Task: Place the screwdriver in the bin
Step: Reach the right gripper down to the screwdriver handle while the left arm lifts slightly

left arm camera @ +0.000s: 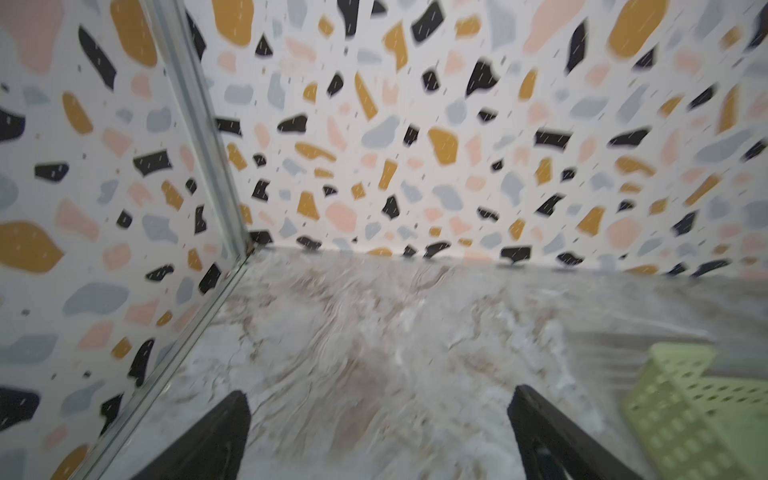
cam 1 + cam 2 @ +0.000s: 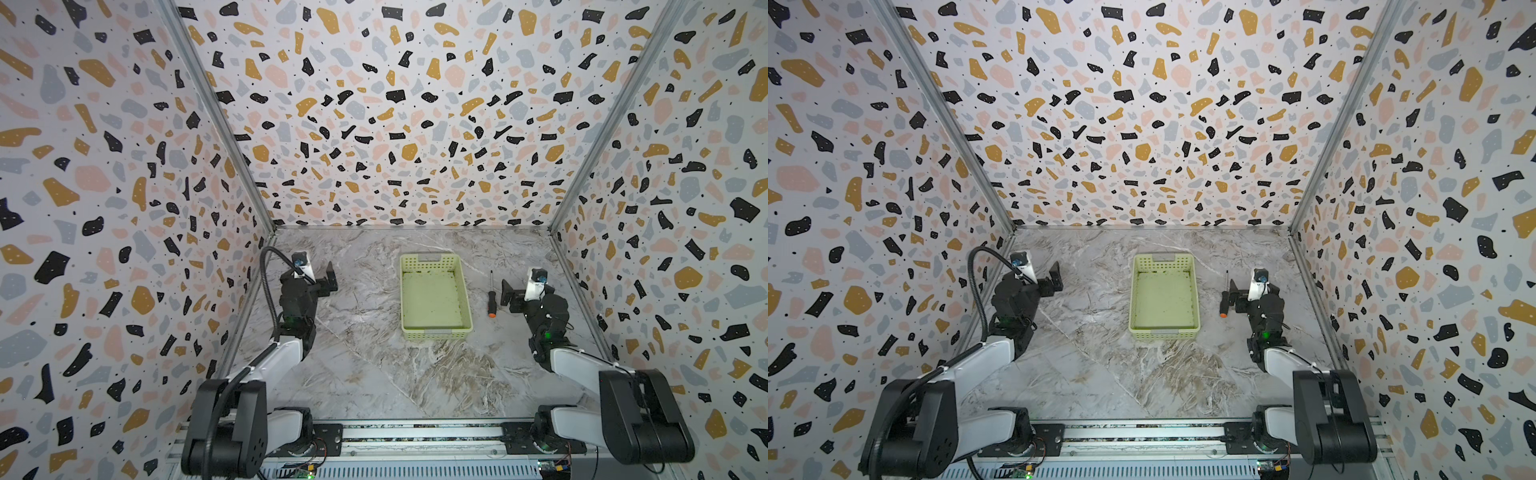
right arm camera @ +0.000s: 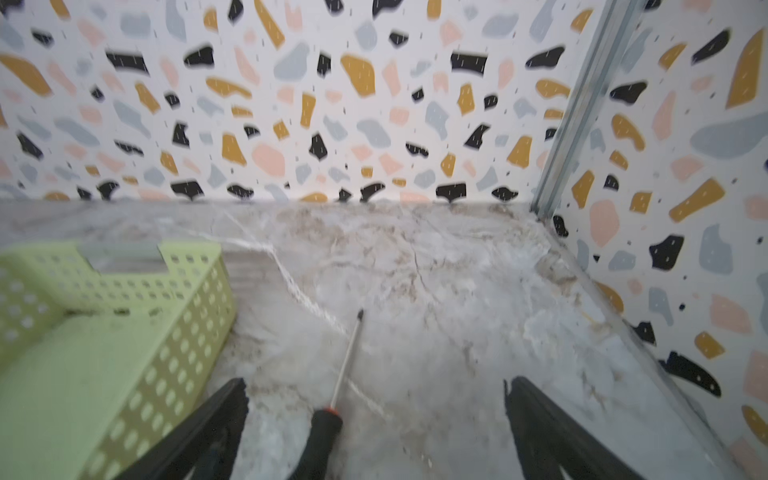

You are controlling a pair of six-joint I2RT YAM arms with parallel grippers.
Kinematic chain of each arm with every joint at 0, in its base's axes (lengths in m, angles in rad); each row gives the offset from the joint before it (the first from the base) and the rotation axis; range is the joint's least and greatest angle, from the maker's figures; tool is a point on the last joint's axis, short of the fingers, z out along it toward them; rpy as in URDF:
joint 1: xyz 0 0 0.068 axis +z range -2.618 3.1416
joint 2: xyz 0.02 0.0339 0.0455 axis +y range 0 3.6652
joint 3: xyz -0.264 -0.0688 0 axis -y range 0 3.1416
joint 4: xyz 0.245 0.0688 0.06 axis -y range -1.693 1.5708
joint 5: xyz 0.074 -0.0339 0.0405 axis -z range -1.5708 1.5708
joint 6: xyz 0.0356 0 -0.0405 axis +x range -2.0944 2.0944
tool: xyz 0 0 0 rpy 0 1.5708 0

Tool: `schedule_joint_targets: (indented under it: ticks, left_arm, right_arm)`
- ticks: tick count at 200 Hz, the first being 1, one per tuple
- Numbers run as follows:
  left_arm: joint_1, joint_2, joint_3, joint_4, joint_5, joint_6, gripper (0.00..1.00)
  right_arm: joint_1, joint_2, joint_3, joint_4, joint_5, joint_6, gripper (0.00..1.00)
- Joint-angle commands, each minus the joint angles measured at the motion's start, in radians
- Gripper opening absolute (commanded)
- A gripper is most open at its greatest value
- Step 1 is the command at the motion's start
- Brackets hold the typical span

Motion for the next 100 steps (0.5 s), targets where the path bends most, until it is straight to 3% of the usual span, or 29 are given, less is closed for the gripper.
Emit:
schedule_joint_targets:
  ticks: [1,14,33,47,67,82,100]
  left_arm:
    - [-0.005,-0.093,0.071,-0.098,0.092,-0.138,1.0]
    - [-0.005,-0.114,0.138,-0.159,0.041,-0.212,1.0]
    - [-0.005,-0.082,0.327,-0.429,-0.034,-0.275,1.0]
    - [-0.004,-0.02,0.463,-0.574,-0.015,-0.274,1.0]
    - [-0.002,0.075,0.611,-0.678,0.097,-0.211,1.0]
    - [-0.002,0.116,0.644,-0.717,0.106,-0.195,1.0]
    - [0.003,0.123,0.574,-0.665,0.103,-0.22,1.0]
  right_arm:
    - [0.004,-0.106,0.14,-0.341,0.047,0.158,0.99]
    - [0.007,-0.11,0.226,-0.456,0.087,0.241,0.99]
    - [0.022,-0.072,0.336,-0.577,0.11,0.278,0.99]
    - [0.047,0.0,0.445,-0.716,0.16,0.3,0.99]
    - [0.08,0.114,0.574,-0.887,0.169,0.334,0.99]
    - [0.112,0.177,0.616,-0.946,0.169,0.339,0.99]
    - [0.127,0.248,0.646,-1.011,0.168,0.354,0.99]
